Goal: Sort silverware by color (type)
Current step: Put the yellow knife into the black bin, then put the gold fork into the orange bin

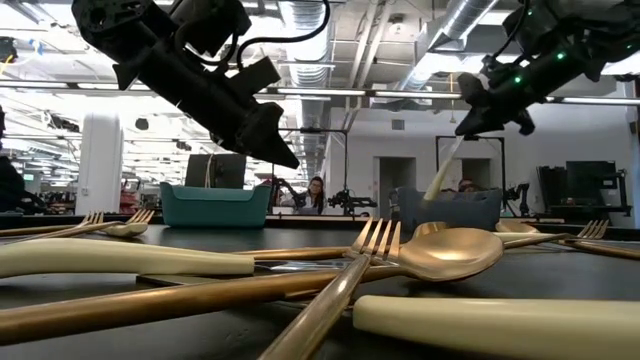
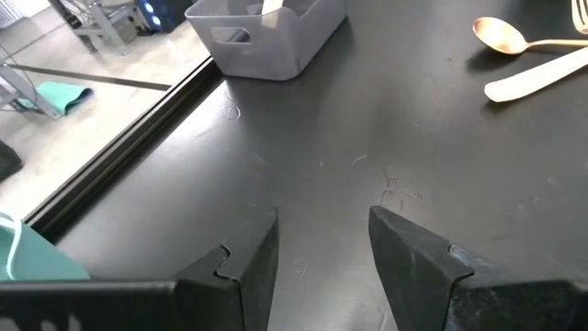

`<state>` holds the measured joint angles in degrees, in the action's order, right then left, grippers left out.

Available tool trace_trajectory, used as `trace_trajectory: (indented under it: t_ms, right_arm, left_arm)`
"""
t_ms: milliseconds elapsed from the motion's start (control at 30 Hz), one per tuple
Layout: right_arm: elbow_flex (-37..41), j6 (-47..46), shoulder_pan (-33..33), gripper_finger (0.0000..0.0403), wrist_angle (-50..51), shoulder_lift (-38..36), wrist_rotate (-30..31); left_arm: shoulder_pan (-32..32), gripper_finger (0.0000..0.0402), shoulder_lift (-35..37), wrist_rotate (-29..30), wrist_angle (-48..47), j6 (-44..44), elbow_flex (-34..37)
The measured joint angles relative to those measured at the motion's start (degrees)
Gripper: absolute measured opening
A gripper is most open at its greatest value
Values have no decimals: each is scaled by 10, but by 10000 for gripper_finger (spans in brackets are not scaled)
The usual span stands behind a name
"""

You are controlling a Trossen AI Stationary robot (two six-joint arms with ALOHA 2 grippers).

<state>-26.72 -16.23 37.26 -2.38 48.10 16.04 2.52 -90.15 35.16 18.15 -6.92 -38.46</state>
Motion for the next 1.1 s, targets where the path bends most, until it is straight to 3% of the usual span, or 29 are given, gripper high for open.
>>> trace_trajectory:
  t_ms: [300,500,700,933,1100]
  right_arm:
    - [0,-36,122,11,-3,26,-176]
    - [-1,-47,132,31,-11,93,-163]
    - [-1,-39,133,111,-9,133,-157]
    - [-1,-4,133,212,21,114,-113]
    - [0,-3,112,236,57,70,-113]
  left_arm:
    - [0,160,0,0,11,-18,0]
    - [0,160,0,0,37,-11,0]
    - [0,160,0,0,37,-11,0]
    - [-3,160,0,0,39,-26,0]
    - [-3,160,0,-18,39,-33,0]
